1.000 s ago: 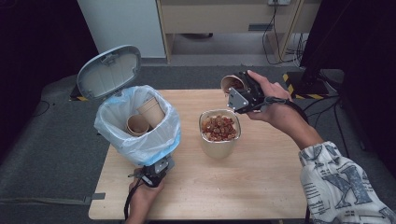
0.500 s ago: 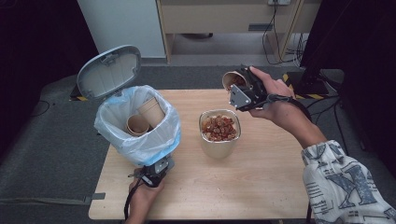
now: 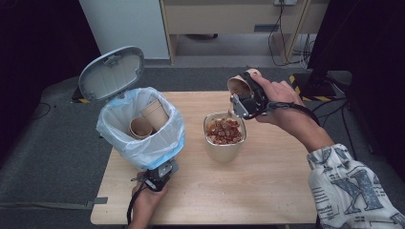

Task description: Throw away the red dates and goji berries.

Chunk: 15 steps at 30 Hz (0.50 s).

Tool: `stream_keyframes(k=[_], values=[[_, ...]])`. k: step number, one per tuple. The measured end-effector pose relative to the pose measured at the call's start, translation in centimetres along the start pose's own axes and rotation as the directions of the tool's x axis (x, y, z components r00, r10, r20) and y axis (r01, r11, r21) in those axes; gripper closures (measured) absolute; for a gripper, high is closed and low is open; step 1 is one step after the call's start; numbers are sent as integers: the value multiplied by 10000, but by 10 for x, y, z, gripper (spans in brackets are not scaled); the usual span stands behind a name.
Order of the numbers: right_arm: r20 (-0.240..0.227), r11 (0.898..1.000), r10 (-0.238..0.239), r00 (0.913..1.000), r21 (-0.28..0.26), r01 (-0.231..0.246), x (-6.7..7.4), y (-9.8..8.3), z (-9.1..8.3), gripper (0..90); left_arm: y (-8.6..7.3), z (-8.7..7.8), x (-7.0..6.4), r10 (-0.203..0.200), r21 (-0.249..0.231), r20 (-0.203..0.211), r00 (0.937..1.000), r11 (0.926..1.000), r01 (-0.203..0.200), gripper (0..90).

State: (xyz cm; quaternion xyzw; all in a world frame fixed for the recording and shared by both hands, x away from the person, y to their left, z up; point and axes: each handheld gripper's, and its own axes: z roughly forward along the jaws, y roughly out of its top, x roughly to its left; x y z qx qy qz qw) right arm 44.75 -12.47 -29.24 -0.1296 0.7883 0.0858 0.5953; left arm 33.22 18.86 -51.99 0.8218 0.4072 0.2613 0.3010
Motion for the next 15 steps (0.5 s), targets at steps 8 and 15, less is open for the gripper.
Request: stream_keyframes(k=[8,15], values=[[31,9999,142,9999,-58,-142,-2,0,0,358,0,0,0,4,1,1,10000,10000,-4,890],[28,10000,13,10000,-22,-13,-2,1,-1,358,0,0,0,-7,-11,-7,10000,10000,7,890]])
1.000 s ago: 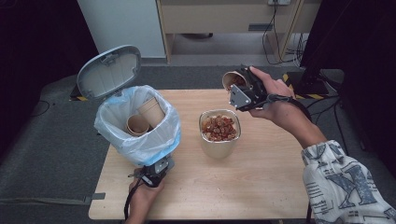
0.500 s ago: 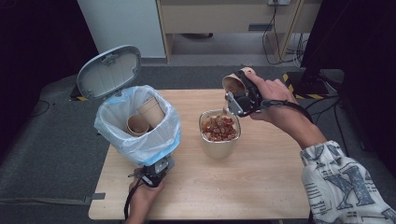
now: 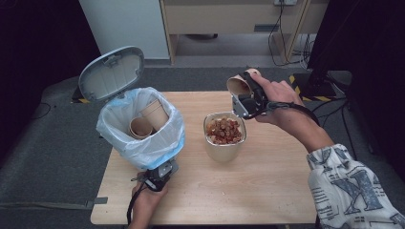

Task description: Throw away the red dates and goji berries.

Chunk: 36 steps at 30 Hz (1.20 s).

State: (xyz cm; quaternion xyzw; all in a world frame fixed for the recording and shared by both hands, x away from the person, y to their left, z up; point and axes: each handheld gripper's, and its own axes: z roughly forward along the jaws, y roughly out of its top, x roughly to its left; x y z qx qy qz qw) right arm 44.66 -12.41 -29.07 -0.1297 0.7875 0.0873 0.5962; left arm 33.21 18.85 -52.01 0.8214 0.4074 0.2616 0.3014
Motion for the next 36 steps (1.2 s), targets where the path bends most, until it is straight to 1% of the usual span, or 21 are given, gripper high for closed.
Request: stream_keyframes(k=[8,13,14,15,16,17,18,19,22,24,28,30,33,36], values=[[32,10000,88,10000,-5,-88,-1,-2,-1,358,0,0,0,5,2,4,10000,10000,-5,890],[104,10000,8,9999,31,-8,-4,-1,-2,358,0,0,0,-5,-7,1,10000,10000,5,890],[185,9999,-149,9997,51,149,-5,0,-4,359,0,0,0,-3,-4,3,10000,10000,3,890],[185,9999,-149,9997,51,149,-5,0,-4,359,0,0,0,13,-1,-3,10000,10000,-13,890],[295,9989,-441,9986,153,437,-6,3,-4,360,0,0,0,32,11,11,10000,10000,-32,890],[295,9989,-441,9986,153,437,-6,3,-4,360,0,0,0,32,11,11,10000,10000,-32,890],[369,9971,-721,9967,268,711,-6,4,-5,360,0,0,0,33,22,-3,10000,10000,-33,890],[381,9957,-885,9953,292,874,-5,5,-4,360,0,0,0,28,24,-1,10000,10000,-28,890],[397,9930,-1143,9927,330,1130,-4,8,-4,362,0,0,0,18,26,-7,10000,10000,-18,890],[430,9913,-1285,9908,341,1270,-2,9,-2,362,0,0,0,11,26,0,10000,10000,-11,890],[506,9894,-1419,9886,392,1400,-2,9,-3,362,0,0,0,5,23,-6,10000,10000,-5,890],[579,9857,-1633,9849,523,1604,-3,9,-4,362,0,0,0,7,21,-7,10000,10000,-7,890],[595,9848,-1683,9839,542,1652,-4,9,-4,362,0,0,0,10,19,-12,10000,10000,-10,890],[674,9805,-1891,9796,663,1847,-3,9,-4,361,0,0,0,22,21,-7,10000,10000,-22,890]])
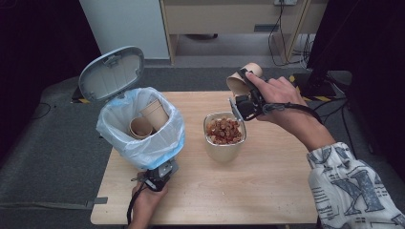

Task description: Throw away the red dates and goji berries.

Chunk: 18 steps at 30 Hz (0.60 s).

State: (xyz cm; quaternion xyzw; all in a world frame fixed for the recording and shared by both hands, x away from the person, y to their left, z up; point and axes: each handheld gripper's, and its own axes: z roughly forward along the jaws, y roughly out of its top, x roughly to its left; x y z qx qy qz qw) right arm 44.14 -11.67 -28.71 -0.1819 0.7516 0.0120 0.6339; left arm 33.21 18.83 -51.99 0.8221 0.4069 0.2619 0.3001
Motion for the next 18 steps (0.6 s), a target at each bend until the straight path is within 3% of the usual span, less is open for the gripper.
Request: stream_keyframes(k=[18], values=[[134,9996,-276,9995,105,274,-3,-2,2,363,0,0,0,8,-5,-8,10000,10000,-8,890]])
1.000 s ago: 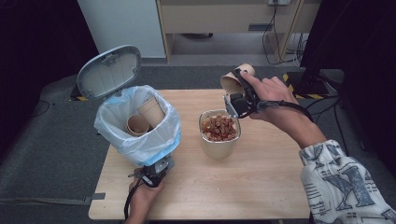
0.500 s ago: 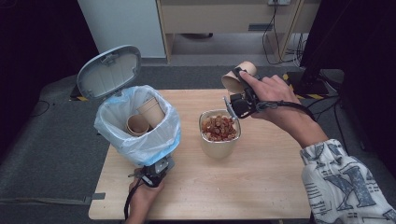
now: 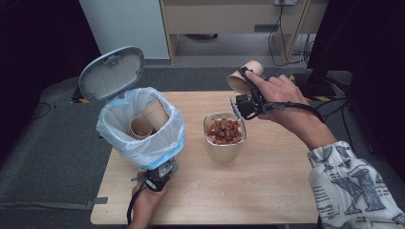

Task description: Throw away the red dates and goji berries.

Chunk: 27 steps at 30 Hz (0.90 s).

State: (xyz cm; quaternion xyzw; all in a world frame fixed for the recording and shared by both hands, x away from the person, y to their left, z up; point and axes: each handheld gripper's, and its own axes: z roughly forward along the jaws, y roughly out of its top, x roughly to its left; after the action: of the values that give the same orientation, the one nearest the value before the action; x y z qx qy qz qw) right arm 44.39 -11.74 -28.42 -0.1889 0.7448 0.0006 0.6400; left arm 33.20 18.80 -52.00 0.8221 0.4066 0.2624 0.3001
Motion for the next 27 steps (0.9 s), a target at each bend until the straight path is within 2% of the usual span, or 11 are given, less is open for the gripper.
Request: stream_keyframes(k=[5,8,9,10,13,14,16,18,21,24,27], values=[[-3,9992,-378,9993,142,378,4,7,6,366,0,0,1,26,2,26,10000,10000,-26,890],[-300,9900,-1411,9895,-31,1411,16,17,8,367,0,0,1,11,-9,19,10000,10000,-11,890],[-286,9896,-1438,9892,38,1440,17,17,9,367,0,0,1,8,-5,20,10000,10000,-8,890],[-152,9956,-917,9957,183,919,11,11,10,367,0,0,0,-16,-5,7,10000,10000,16,890],[-118,9946,-986,9951,310,990,11,10,10,367,0,0,1,-14,-2,22,10000,10000,14,890],[-221,9920,-1240,9920,206,1244,15,13,9,368,0,0,1,-14,11,25,10000,10000,14,890],[-453,9737,-2275,9727,50,2280,26,20,9,367,0,0,0,-24,9,8,10000,10000,24,890],[-375,9726,-2313,9722,159,2320,27,19,10,367,0,0,0,-17,4,8,10000,10000,17,890],[-17,9856,-1647,9863,375,1647,20,16,9,368,0,0,0,0,9,13,10000,10000,0,890],[-323,9620,-2721,9617,130,2727,36,27,10,368,0,0,1,-5,-7,14,10000,10000,5,890],[-255,9738,-2264,9737,183,2268,32,25,11,368,-1,0,1,-13,-69,11,10000,10000,13,889]])
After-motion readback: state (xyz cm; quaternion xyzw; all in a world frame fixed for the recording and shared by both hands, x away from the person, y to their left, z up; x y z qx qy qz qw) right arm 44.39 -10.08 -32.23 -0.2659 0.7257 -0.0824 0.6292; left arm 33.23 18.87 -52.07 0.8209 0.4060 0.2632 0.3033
